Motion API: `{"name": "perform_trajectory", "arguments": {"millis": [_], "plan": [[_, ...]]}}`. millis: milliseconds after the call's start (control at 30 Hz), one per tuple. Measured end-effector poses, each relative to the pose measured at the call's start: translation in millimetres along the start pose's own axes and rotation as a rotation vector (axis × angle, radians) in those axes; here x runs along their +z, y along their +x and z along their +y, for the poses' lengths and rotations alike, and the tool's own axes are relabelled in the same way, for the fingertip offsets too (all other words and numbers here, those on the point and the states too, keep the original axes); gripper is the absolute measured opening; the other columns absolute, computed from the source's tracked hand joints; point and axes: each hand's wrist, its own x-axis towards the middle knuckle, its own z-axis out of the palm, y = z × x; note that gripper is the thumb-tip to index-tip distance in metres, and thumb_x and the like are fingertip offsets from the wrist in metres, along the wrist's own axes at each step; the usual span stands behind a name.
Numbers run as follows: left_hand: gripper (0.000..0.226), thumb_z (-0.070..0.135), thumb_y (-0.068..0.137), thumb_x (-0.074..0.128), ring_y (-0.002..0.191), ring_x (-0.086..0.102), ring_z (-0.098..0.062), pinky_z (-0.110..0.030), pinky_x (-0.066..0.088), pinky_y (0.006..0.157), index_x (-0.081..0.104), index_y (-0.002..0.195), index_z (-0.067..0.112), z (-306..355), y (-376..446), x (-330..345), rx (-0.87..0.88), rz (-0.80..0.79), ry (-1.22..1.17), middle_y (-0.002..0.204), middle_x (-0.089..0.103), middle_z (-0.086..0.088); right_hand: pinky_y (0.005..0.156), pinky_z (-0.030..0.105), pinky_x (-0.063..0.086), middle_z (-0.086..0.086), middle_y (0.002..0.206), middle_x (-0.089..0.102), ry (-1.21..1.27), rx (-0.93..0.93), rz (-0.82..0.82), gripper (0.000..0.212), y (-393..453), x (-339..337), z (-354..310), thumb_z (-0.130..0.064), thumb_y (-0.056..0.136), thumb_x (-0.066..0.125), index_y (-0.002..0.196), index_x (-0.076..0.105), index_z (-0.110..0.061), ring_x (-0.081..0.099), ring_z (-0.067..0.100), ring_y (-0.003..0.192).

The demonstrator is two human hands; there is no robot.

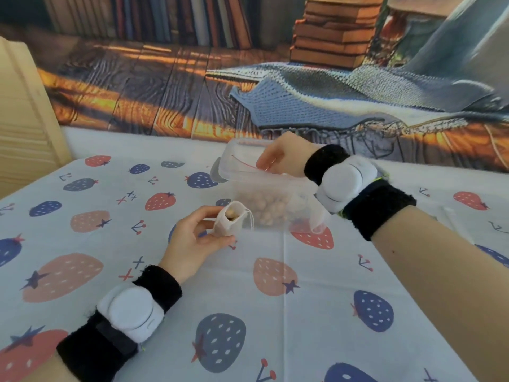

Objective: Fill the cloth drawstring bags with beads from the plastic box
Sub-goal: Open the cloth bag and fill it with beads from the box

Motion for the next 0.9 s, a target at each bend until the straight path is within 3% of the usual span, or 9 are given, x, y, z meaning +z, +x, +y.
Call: {"name": "perform_trajectory", "arguments": {"millis": [100,267,367,500,600,733,800,900], "plan": [[0.041,-0.007,0.068,0.077,0.084,0.063,-0.004,-0.014,0.049,0.075,0.064,0.102,0.011,-3.0,2.8,-5.2,0.007,0.026,-0.019,0.096,0.070,0.004,0.090,0.035,0.051,0.005,0.098,0.070,-0.028,0.053,-0.106,0.016,7.8,2.0,-2.4,-0.006,0.083,0.062,0.095,0.072,-0.011,0.064,0.022,0.092],[0.041,-0.012,0.068,0.074,0.081,0.064,-0.003,-0.011,0.049,0.069,0.063,0.103,0.006,-2.2,1.9,-4.2,0.009,-0.025,-0.060,0.096,0.068,-0.002,0.093,0.031,0.049,-0.010,0.099,0.069,-0.138,0.029,-0.182,0.019,-10.0,12.4,2.6,-0.020,0.078,0.067,0.095,0.071,-0.028,0.063,0.011,0.094],[0.041,-0.015,0.068,0.073,0.080,0.064,-0.002,-0.012,0.049,0.069,0.063,0.100,0.008,-0.4,0.8,-2.0,-0.004,-0.052,-0.102,0.092,0.068,0.004,0.089,0.026,0.046,-0.002,0.106,0.065,-0.136,-0.037,-0.208,0.026,-20.1,21.0,3.8,-0.013,0.082,0.061,0.107,0.066,-0.019,0.060,0.016,0.099],[0.038,-0.013,0.066,0.076,0.083,0.063,-0.005,-0.016,0.050,0.073,0.062,0.092,0.011,-2.0,-1.4,-2.3,-0.015,-0.100,-0.090,0.084,0.069,0.009,0.074,0.020,0.039,0.001,0.099,0.059,-0.238,-0.188,-0.211,0.027,-24.5,29.4,7.4,-0.006,0.083,0.057,0.108,0.063,-0.014,0.054,0.018,0.086],[0.037,-0.013,0.064,0.077,0.080,0.063,-0.006,-0.016,0.050,0.072,0.062,0.090,0.008,-2.6,-2.0,-3.6,-0.007,-0.118,-0.071,0.082,0.069,0.005,0.065,0.012,0.039,-0.008,0.084,0.052,-0.166,-0.284,-0.148,0.023,-25.2,37.0,12.0,-0.002,0.077,0.060,0.098,0.065,-0.012,0.047,0.003,0.066],[0.041,-0.013,0.065,0.076,0.084,0.063,-0.007,-0.017,0.049,0.074,0.060,0.097,0.005,-1.8,-1.8,-4.2,-0.008,-0.137,-0.074,0.087,0.068,0.003,0.061,0.006,0.035,-0.004,0.080,0.050,-0.175,-0.409,-0.134,0.021,-22.6,43.7,11.3,0.008,0.071,0.057,0.076,0.059,-0.012,0.046,-0.001,0.061],[0.042,-0.012,0.066,0.076,0.087,0.063,-0.007,-0.016,0.049,0.075,0.058,0.100,0.004,-2.8,-1.7,-4.2,-0.019,-0.144,-0.071,0.092,0.067,0.000,0.061,0.006,0.035,0.001,0.083,0.054,-0.192,-0.425,-0.155,0.024,-20.0,46.5,11.7,0.007,0.072,0.054,0.086,0.067,-0.008,0.045,0.001,0.062],[0.039,-0.011,0.067,0.076,0.086,0.061,-0.004,-0.016,0.049,0.076,0.058,0.096,0.009,-2.4,-2.7,-4.5,-0.015,-0.146,-0.054,0.089,0.066,0.008,0.062,0.004,0.035,0.003,0.088,0.056,-0.200,-0.419,-0.190,0.028,-18.4,44.1,12.8,0.006,0.075,0.054,0.095,0.069,-0.006,0.046,0.001,0.065]]}}
